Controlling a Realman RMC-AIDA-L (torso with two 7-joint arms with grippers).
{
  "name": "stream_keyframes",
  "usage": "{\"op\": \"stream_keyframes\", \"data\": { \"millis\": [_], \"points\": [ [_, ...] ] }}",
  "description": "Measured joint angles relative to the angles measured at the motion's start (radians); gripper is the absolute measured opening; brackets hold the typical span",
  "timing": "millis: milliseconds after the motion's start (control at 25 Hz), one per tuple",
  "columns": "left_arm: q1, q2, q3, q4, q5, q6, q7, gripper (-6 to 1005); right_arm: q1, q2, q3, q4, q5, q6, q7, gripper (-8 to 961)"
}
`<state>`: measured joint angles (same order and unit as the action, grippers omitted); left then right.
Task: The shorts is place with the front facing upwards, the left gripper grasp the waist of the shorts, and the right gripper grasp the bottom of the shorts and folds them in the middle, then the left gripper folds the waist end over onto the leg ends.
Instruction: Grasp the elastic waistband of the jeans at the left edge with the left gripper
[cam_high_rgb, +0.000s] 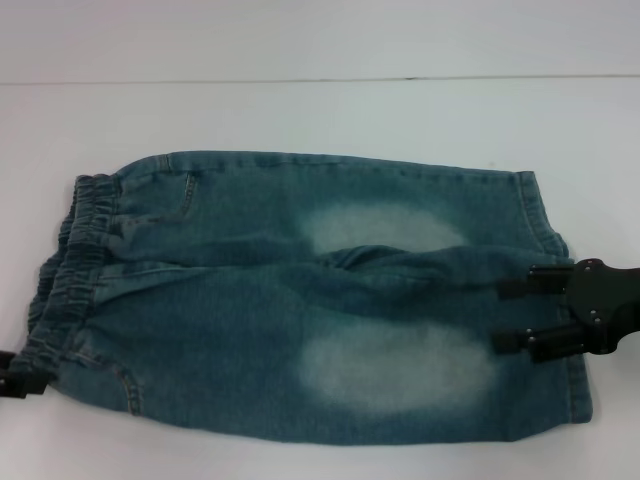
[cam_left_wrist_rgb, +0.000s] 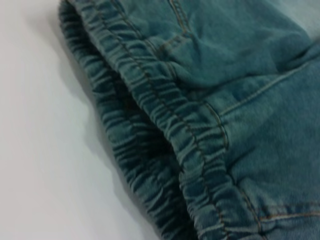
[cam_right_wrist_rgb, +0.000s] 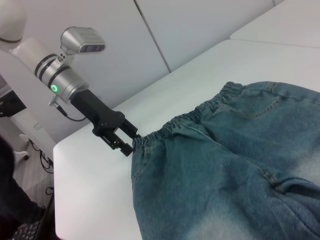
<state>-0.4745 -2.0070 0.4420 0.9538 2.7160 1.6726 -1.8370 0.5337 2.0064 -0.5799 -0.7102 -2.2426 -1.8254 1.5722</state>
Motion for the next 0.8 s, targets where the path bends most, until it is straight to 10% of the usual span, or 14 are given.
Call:
{"op": "stream_keyframes", "data": {
  "millis": [400, 800],
  "points": [
    [-0.011, -0.007, 0.003, -0.01, -0.014, 0.002, 0.007, 423, 0.0, -0.001, 0.0, 0.007, 0.0, 0.007, 0.0, 955],
    [-0.029, -0.006, -0.002, -0.008, -0.026, 0.054, 0.007, 211, 0.003, -0.002, 0.001, 0.008, 0.0, 0.01, 0.005, 952]
  ]
}}
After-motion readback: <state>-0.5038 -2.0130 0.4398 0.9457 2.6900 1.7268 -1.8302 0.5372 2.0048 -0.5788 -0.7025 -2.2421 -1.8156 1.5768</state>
